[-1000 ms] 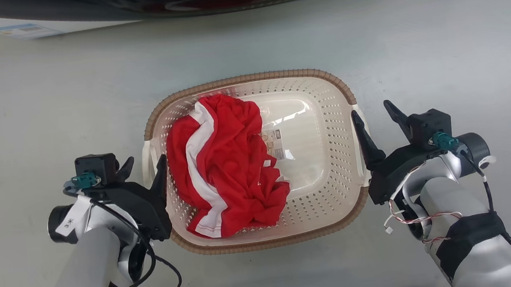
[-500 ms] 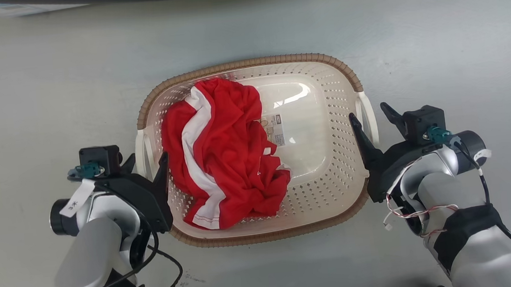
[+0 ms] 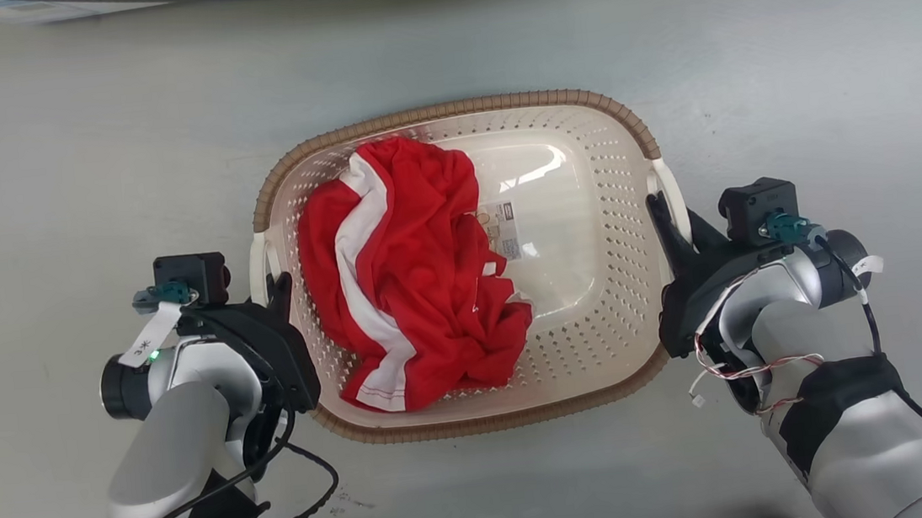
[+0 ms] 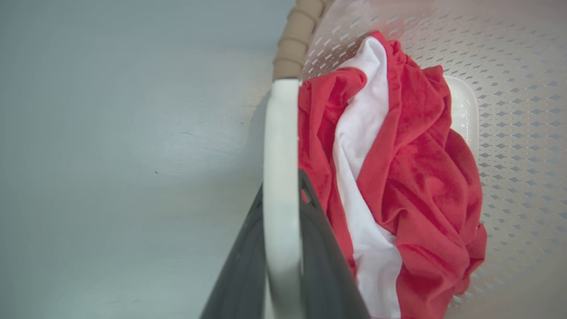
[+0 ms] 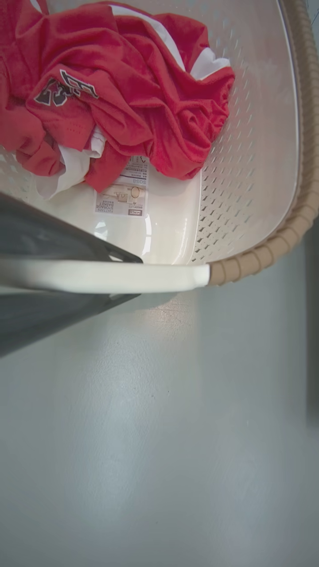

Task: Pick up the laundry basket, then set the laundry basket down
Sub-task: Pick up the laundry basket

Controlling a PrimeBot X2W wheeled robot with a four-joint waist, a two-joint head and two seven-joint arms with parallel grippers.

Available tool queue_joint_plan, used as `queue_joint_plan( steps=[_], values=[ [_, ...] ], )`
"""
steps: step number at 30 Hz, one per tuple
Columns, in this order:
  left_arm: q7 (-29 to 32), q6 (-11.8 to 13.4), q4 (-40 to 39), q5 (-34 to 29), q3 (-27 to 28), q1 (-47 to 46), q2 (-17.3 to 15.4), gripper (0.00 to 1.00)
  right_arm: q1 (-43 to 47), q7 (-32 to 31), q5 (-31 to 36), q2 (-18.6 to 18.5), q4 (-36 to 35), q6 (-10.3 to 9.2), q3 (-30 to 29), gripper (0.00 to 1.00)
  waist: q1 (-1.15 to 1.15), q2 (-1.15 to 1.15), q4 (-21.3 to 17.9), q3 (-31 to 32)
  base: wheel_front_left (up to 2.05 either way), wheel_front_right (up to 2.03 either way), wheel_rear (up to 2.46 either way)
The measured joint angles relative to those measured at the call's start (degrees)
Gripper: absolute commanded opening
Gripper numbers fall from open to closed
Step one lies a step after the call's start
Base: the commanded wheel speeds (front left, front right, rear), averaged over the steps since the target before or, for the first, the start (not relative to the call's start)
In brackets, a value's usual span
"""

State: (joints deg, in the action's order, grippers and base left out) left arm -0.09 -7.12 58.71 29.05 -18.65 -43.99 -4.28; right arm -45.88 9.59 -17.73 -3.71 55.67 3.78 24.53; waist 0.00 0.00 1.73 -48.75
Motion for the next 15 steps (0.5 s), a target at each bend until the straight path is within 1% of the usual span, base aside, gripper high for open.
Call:
queue_joint_plan(
  steps=[7, 15],
  values=[
    [0.6, 0.0, 2.3, 1.1, -0.7, -0.2, 0.4, 0.00, -0.1, -1.0, -1.2, 0.1, 2.4, 0.78, 0.9, 0.00, 0.00, 0.00, 0.0, 1.8, 0.00, 0.00, 0.00],
    [3.2, 0.0, 4.0, 3.0, -2.0, -0.8, 0.8, 0.00, -0.6, -2.8, -2.2, 0.2, 5.2, 1.60, 1.4, 0.00, 0.00, 0.00, -0.2, 4.7, 0.00, 0.00, 0.00]
  ],
)
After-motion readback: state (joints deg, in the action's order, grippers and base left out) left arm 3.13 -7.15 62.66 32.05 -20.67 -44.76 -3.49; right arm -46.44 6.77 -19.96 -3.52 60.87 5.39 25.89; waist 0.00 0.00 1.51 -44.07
